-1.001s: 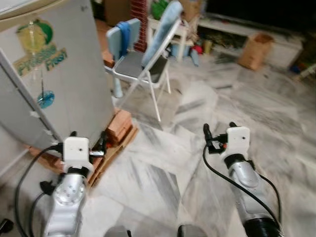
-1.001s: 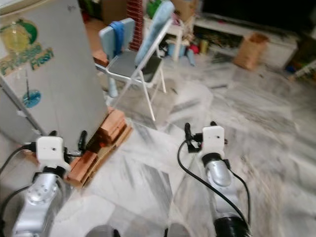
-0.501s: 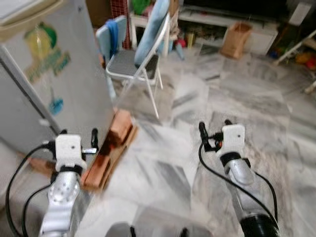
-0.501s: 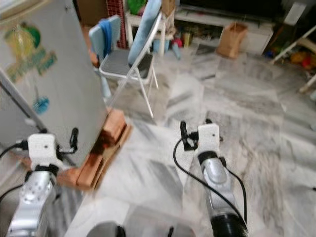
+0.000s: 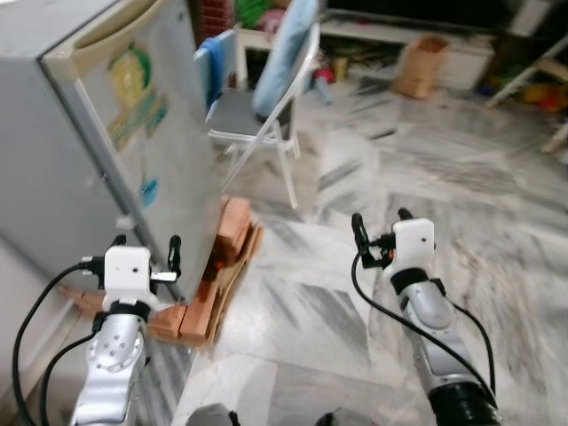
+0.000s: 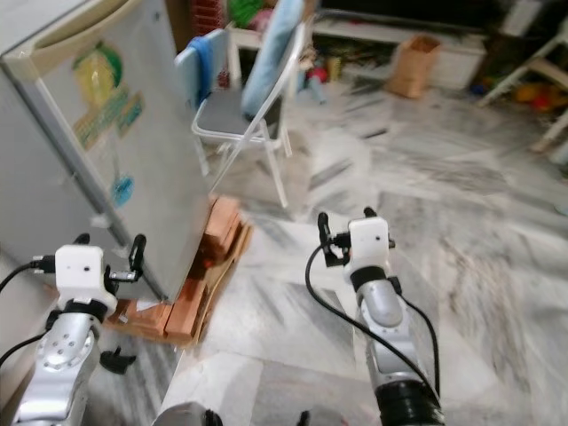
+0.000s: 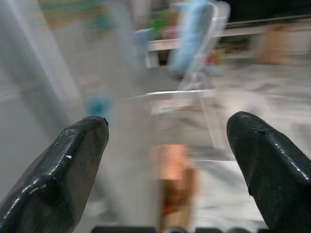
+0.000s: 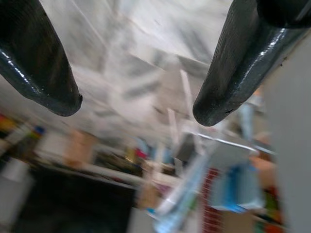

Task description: Restocking fridge

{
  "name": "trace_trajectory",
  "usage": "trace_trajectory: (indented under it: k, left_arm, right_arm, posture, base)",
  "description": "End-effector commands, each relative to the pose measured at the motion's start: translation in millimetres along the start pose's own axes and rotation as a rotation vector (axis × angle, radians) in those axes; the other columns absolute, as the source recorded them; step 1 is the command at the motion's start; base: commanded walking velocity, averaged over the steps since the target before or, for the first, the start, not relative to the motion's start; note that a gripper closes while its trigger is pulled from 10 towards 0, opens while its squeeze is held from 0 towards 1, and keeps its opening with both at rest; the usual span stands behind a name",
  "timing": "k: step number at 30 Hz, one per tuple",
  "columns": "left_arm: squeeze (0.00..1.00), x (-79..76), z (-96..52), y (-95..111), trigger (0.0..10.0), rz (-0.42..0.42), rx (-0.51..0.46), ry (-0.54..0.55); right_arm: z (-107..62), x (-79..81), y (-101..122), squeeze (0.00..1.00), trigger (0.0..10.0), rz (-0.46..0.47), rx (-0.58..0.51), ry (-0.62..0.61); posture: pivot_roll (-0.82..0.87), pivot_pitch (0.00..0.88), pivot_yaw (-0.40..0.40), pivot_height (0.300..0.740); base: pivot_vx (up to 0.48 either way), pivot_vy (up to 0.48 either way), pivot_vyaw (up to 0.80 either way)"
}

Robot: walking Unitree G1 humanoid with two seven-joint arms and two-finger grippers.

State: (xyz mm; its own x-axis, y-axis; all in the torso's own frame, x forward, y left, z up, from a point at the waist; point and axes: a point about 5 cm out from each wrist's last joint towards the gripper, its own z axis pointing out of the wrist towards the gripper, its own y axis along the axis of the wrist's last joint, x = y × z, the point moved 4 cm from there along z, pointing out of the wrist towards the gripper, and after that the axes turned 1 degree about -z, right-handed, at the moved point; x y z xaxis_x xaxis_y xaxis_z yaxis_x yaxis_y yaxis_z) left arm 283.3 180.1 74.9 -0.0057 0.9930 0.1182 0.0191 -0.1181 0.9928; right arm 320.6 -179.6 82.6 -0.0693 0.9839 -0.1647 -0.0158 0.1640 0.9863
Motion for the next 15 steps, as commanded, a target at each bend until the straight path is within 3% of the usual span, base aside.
trace_trajectory:
  k: [1, 4, 9, 15]
  left_arm:
    - [0.0, 1.1, 2.2, 4.5, 10.0, -0.011, -0.014, -0.007]
    - [0.0, 0.9, 2.2, 4.5, 10.0, -0.015, -0.013, -0.009]
    - [0.0, 3.2, 0.5, 2.8, 10.0, -0.002, -0.003, 0.011]
    - [0.0, 8.5, -1.1, 5.0, 10.0, 0.019, -0.018, 0.038]
  right_arm:
    - [2.4, 2.9, 5.2, 0.0, 10.0, 0.0, -0.02, 0.002]
    - [2.1, 3.9, 5.0, 0.0, 10.0, -0.001, -0.019, 0.003]
    - [1.4, 4.0, 4.1, 0.0, 10.0, -0.003, -0.016, 0.005]
    - [2.7, 3.0, 3.6, 0.0, 10.0, -0.005, -0.014, 0.004]
  posture:
    - [0.11, 0.054, 0.004, 0.74]
    - [0.11, 0.055, 0.004, 0.74]
    - [0.11, 0.053, 0.003, 0.74]
    - [0.12, 0.055, 0.003, 0.74]
  base:
    - [0.428, 0.0, -0.42]
    - [0.42, 0.084, -0.14]
    - [0.285, 0.382, 0.0]
    - [0.0, 0.105, 0.0]
